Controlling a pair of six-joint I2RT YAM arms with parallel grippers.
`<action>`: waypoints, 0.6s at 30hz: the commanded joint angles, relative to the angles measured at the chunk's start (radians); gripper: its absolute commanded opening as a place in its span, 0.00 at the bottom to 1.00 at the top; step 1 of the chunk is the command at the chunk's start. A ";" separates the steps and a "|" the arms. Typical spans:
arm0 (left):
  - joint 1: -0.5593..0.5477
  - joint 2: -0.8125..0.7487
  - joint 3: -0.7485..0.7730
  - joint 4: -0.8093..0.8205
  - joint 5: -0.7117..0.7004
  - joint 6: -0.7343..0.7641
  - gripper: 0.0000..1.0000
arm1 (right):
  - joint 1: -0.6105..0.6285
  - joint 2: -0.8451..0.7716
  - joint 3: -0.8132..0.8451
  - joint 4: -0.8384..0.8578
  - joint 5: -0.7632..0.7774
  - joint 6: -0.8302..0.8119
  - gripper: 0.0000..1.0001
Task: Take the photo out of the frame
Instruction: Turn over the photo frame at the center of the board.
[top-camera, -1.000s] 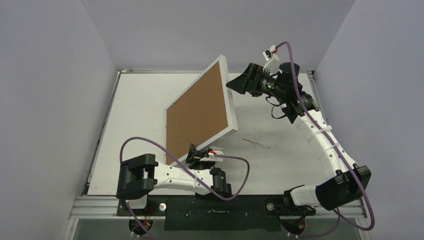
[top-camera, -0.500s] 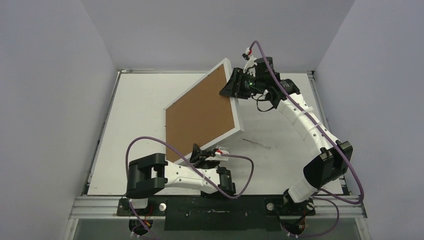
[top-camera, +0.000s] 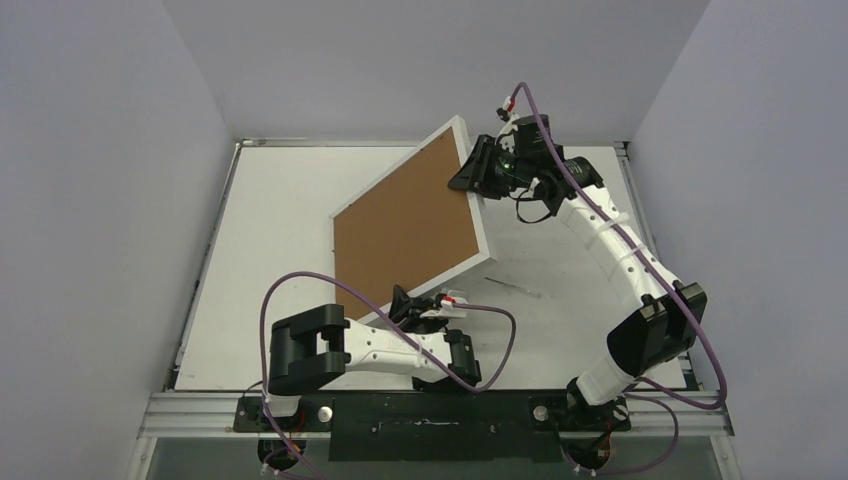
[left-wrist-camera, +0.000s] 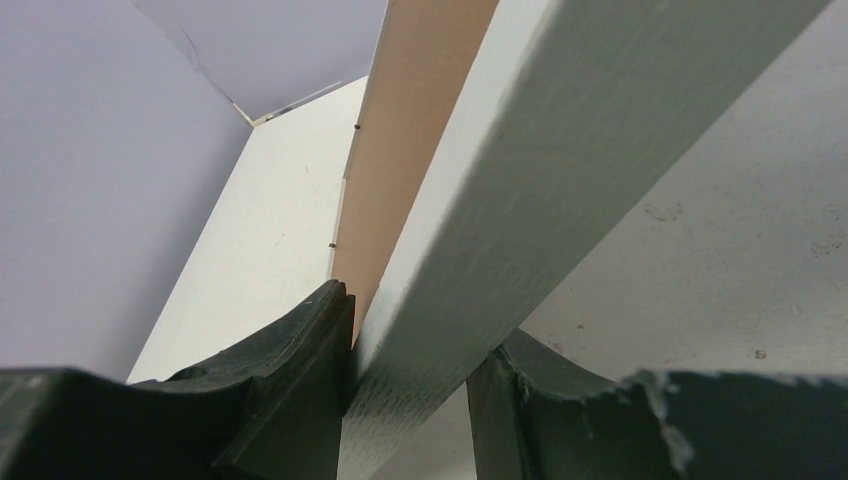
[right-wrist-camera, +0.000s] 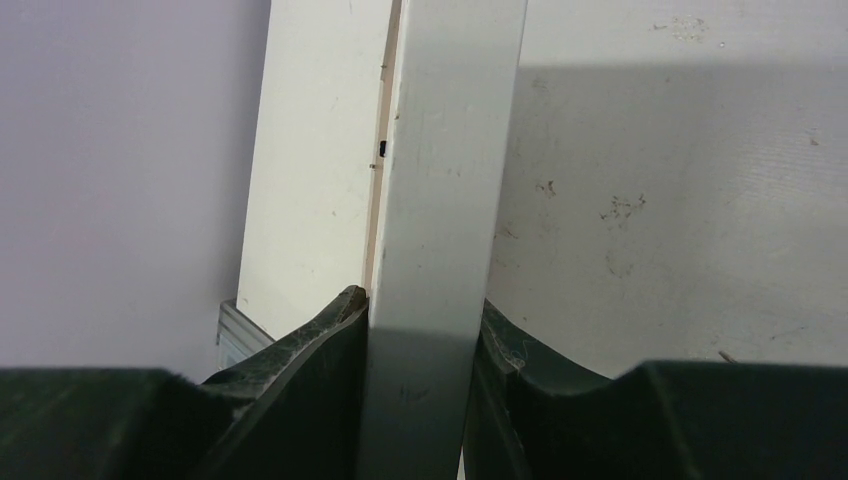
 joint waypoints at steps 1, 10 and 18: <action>0.042 0.003 0.087 -0.034 -0.180 -0.254 0.00 | -0.030 -0.089 -0.035 0.031 0.040 -0.097 0.05; 0.043 -0.018 0.084 -0.049 -0.179 -0.247 0.00 | -0.045 -0.101 -0.064 0.045 0.021 -0.096 0.05; 0.040 -0.085 0.089 -0.005 -0.183 -0.127 0.00 | -0.047 -0.116 -0.100 0.071 0.010 -0.095 0.05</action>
